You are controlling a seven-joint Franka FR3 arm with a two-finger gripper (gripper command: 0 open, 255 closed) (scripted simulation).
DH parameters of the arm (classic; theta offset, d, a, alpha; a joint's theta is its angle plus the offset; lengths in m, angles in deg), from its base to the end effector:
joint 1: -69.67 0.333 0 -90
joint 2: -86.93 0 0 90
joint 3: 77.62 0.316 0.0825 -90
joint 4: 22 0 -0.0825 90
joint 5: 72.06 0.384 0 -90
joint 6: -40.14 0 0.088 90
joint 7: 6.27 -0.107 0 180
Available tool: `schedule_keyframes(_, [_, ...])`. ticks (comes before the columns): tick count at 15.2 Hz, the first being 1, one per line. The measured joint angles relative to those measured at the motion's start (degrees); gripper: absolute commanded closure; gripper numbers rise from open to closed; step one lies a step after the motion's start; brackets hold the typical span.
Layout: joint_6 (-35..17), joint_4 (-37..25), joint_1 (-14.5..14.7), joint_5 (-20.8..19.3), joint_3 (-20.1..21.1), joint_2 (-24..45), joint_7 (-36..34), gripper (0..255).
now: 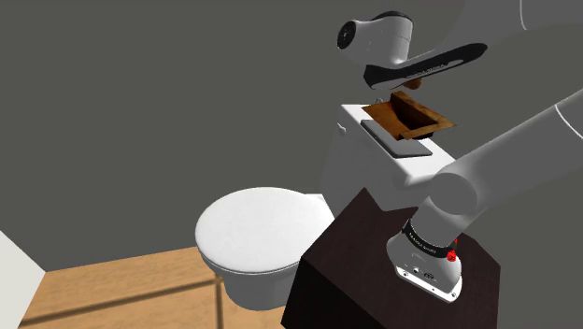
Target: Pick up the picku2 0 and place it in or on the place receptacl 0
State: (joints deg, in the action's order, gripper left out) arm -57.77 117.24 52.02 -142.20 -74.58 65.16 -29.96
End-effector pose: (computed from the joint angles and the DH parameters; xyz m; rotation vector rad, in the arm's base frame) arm 0.3783 -0.1885 0.4793 1.9137 -0.2366 -0.2296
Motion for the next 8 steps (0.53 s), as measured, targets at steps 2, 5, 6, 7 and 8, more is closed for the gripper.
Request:
schedule_keyframes(2, [-0.82,4.33,-0.32,-0.59,-0.87,-4.68,0.66,255])
schedule_keyframes(5, [-0.92,9.37,-0.28,-0.69,-1.32,-10.55,1.54,255])
schedule_keyframes(6, [-1.23,10.09,-0.36,-0.92,-1.48,-10.79,1.14,255])
schedule_keyframes(7, [-1.45,10.72,-0.36,-1.03,-1.50,-10.79,0.55,255])
schedule_keyframes(8, [-1.68,11.15,-0.40,-1.19,-1.57,-10.73,0.11,255])
